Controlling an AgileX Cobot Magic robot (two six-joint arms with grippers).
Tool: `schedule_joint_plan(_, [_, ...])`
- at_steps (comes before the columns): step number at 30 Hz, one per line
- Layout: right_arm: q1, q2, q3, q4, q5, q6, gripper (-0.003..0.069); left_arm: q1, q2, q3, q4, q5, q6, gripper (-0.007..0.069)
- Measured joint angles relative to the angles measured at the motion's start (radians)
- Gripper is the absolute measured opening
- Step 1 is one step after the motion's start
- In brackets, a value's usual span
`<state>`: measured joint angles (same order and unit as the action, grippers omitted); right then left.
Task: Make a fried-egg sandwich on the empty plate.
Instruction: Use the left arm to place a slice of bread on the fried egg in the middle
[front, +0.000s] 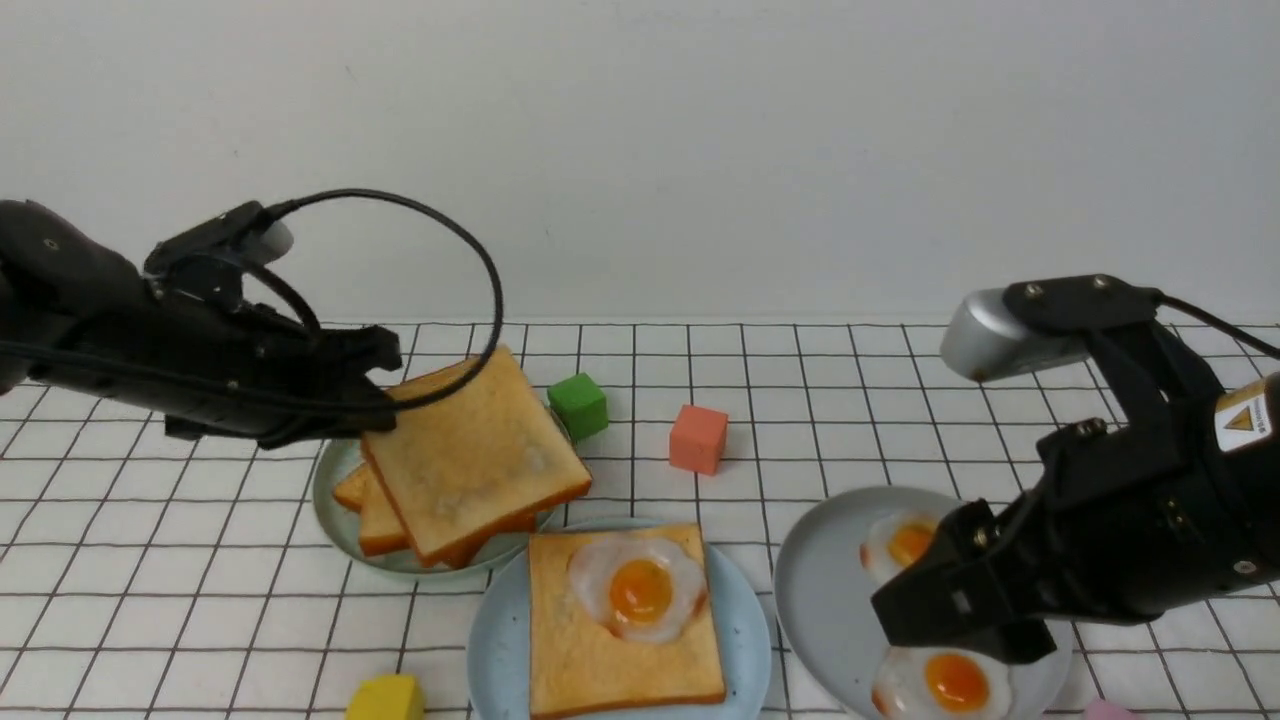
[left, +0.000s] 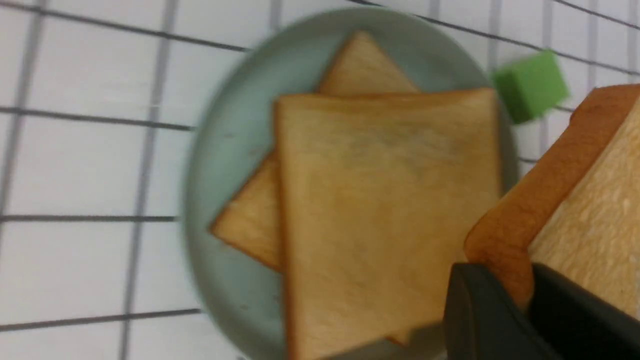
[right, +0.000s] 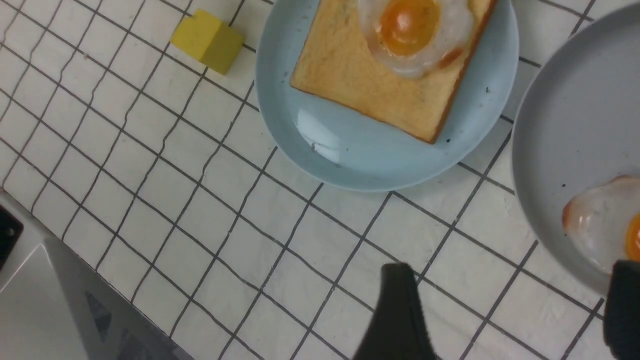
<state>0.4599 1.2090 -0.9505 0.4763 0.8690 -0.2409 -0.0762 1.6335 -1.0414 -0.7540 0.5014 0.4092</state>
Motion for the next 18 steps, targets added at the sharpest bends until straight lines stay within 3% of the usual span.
schedule_joint_plan(4, [0.000, 0.000, 0.000, 0.000, 0.000, 0.000, 0.0527, -0.114, -0.004, 0.059, -0.111, 0.075, 0.227, 0.0087])
schedule_joint_plan(8, [0.000, 0.000, 0.000, 0.000, 0.004, 0.000, 0.0527, -0.164, 0.062, 0.069, -0.199, 0.079, 0.338, 0.0087])
schedule_joint_plan(18, [0.000, 0.000, 0.000, 0.000, 0.015, 0.001, 0.0527, -0.165, 0.176, 0.069, -0.423, -0.002, 0.522, 0.0087])
